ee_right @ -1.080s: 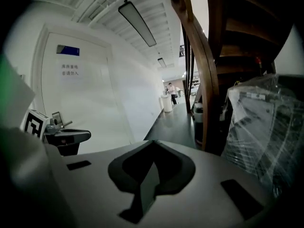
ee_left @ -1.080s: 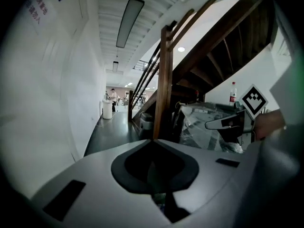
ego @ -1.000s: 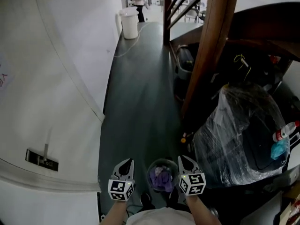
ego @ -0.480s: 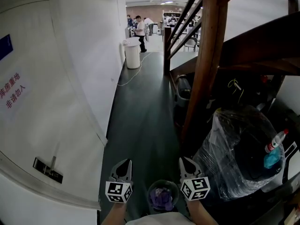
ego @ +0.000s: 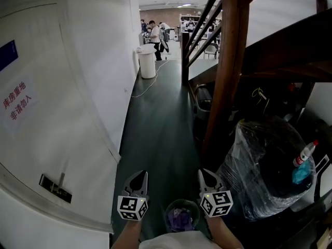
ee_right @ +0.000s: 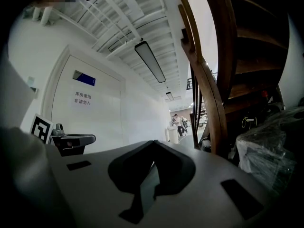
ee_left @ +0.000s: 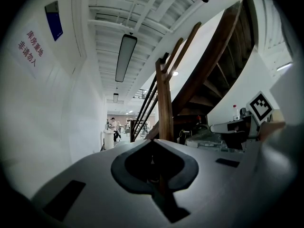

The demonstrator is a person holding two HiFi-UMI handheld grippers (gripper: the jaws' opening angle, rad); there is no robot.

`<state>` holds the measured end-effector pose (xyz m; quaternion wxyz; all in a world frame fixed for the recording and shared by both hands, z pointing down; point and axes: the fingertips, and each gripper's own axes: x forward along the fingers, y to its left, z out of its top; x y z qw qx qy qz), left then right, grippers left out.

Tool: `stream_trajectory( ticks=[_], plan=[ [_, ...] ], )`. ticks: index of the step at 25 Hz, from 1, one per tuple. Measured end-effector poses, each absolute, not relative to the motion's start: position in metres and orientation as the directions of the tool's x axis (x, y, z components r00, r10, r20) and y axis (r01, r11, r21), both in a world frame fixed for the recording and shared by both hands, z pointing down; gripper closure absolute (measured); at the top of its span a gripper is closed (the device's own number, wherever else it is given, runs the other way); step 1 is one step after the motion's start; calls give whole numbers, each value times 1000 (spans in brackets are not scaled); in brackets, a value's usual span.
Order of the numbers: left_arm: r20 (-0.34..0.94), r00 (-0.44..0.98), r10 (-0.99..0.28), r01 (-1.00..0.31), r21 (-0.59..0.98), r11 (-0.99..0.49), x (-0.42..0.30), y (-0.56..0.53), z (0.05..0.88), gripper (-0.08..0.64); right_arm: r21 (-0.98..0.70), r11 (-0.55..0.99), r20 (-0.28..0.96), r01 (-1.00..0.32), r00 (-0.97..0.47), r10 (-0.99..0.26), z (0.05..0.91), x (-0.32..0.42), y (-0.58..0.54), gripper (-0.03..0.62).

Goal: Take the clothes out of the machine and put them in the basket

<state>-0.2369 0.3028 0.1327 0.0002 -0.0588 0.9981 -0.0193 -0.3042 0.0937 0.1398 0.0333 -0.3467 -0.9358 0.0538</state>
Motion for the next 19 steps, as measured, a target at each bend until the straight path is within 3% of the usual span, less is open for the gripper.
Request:
stream_trajectory(
  ticks=[19],
  plan=[
    [31,-993,-111,-112,-33,993,-238,304,142,538,-130,751,35,648,-754,656,144,-300,98,586]
  ],
)
